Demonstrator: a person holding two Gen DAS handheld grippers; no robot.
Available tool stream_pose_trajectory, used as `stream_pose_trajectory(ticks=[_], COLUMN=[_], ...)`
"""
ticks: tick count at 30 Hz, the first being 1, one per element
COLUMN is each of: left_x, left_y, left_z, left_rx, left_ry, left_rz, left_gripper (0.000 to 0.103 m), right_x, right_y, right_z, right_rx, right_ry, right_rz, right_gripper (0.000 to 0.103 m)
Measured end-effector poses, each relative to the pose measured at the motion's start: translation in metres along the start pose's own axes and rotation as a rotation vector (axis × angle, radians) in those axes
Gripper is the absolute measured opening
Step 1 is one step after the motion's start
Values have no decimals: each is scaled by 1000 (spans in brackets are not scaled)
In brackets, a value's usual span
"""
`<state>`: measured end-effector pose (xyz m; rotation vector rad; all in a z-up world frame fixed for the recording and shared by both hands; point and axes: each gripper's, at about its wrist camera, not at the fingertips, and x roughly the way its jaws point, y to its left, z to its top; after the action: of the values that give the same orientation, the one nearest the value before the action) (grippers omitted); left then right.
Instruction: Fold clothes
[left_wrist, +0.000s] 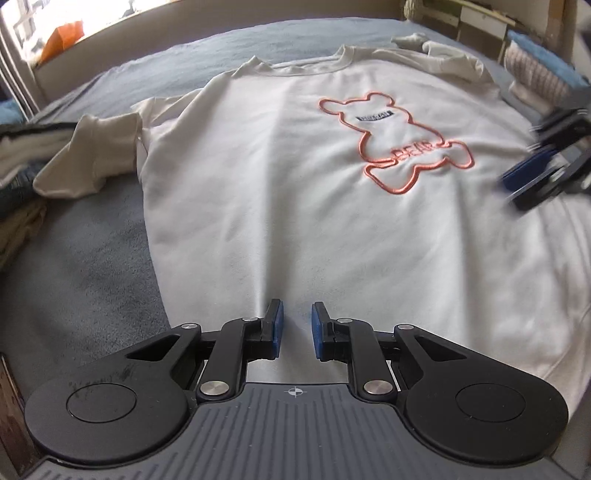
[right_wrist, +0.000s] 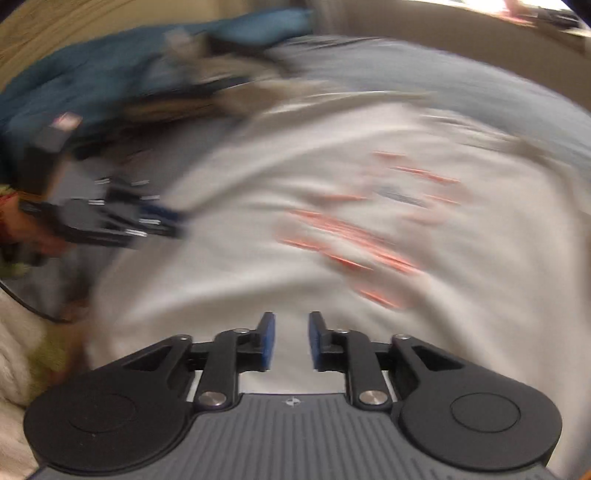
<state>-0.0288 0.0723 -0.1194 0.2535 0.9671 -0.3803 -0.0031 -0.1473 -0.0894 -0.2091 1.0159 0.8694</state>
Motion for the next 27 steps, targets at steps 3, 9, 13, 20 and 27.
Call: stream_pose_trajectory(ticks=[3, 9, 13, 20, 27], left_x=[-1, -2, -2, -7, -32], left_y=[6, 16, 20, 29, 68], left_z=[-4, -11, -12, -15, -36], left_rx=[-31, -75, -99, -170, -355], left_ry=[-5, -22, -31, -49, -90], left_rz=[-1, -28, -50, -81, -159], left_gripper=[17, 17, 17, 17, 18], right_x=[43, 24, 5, 25, 7], right_y=[11, 31, 48, 55, 56], right_z=[10, -40, -52, -10, -55], right_rx=[-25, -93, -161, -147, -171], right_ry=[51, 192, 267, 103, 256], right_rz=[22, 76, 85, 60, 112], right_gripper=[22, 23, 22, 23, 23])
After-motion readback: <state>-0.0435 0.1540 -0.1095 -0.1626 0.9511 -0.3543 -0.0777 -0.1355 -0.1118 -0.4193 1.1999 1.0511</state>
